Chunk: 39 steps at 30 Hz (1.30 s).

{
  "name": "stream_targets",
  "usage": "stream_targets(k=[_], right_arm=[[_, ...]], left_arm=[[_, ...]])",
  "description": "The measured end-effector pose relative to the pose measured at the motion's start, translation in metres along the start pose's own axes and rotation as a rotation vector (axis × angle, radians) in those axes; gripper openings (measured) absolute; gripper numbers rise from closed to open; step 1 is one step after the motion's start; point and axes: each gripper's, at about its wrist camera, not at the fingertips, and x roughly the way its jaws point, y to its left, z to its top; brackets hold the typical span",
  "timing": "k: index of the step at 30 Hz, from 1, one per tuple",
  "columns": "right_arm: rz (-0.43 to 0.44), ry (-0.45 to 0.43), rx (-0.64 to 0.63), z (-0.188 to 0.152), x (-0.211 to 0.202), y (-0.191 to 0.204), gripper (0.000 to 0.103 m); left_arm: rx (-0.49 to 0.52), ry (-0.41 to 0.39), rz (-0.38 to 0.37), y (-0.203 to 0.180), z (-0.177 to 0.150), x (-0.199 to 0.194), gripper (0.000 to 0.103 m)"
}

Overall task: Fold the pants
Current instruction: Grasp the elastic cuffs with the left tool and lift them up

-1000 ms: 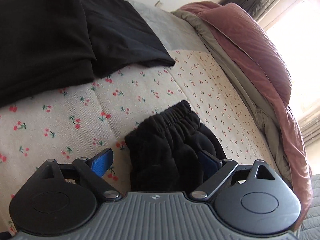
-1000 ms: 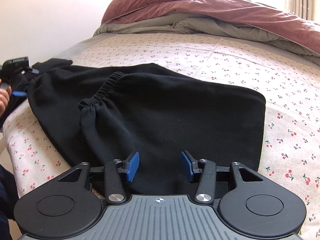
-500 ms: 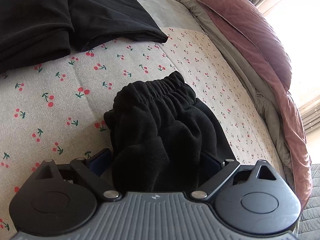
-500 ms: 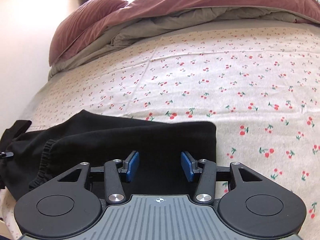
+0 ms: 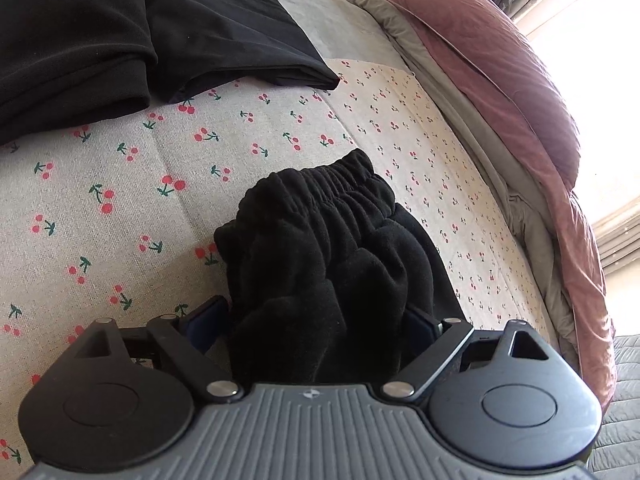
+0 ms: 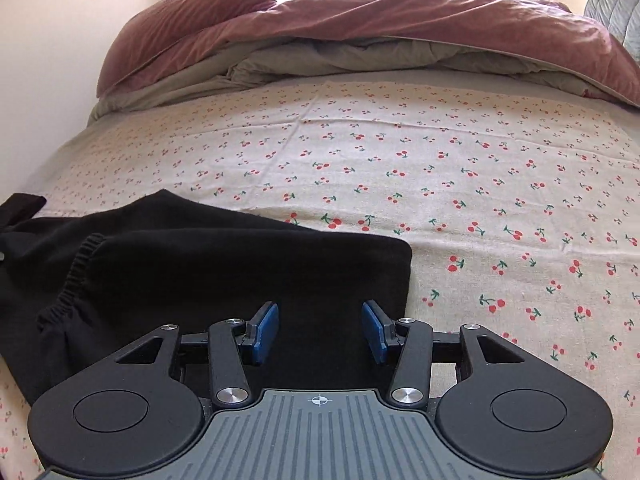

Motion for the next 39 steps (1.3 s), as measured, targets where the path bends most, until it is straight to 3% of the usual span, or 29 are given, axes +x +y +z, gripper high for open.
stream_targets(k=[5,8,13,15,17,21,26,30,31,36,39], right_arm=[[-0.003,0.082,-0.135,-0.035,-0.013,0.023,0.047],[-0.026,0.055,-0.194,-0.048,-0.012,0.031,0.047],[0.010,-0.012,-0.164,-0.042,-0.033,0.031,0.047],[0.019,-0.040,-0.202,-0.041,-0.038,0.038,0.047],[0.028,-0.029,-0.215,-0.041,-0.036,0.041,0.047],[0.021,-0.013,-0.232,-0.042,-0.029,0.046,0.047],[0.029,-0.022,-0.221,-0.038,-0.029,0.046,0.047],[0.049,-0.008,-0.202,-0.037,-0.027,0.045,0.047],[0.051,-0.006,-0.200,-0.037,-0.027,0.046,0.047],[0.072,-0.001,-0.150,-0.033,-0.026,0.039,0.047],[0.095,-0.002,-0.086,-0.029,-0.028,0.030,0.047]], left_arm=[[-0.024,-0.002,-0.009,0.004,-0.001,-0.004,0.089],[-0.032,-0.009,-0.008,0.003,-0.002,-0.003,0.089],[-0.034,-0.044,-0.007,0.000,-0.008,-0.003,0.083],[-0.031,-0.057,-0.012,-0.001,-0.009,-0.001,0.073],[-0.022,-0.080,-0.014,-0.003,-0.012,-0.004,0.051],[0.025,-0.148,-0.048,-0.016,-0.019,-0.017,0.038],[0.108,-0.260,-0.167,-0.044,-0.028,-0.043,0.036],[0.247,-0.341,-0.279,-0.082,-0.048,-0.062,0.036],[0.276,-0.351,-0.336,-0.092,-0.057,-0.067,0.035],[0.498,-0.343,-0.562,-0.148,-0.112,-0.079,0.035],[0.680,-0.311,-0.613,-0.185,-0.160,-0.079,0.035]])
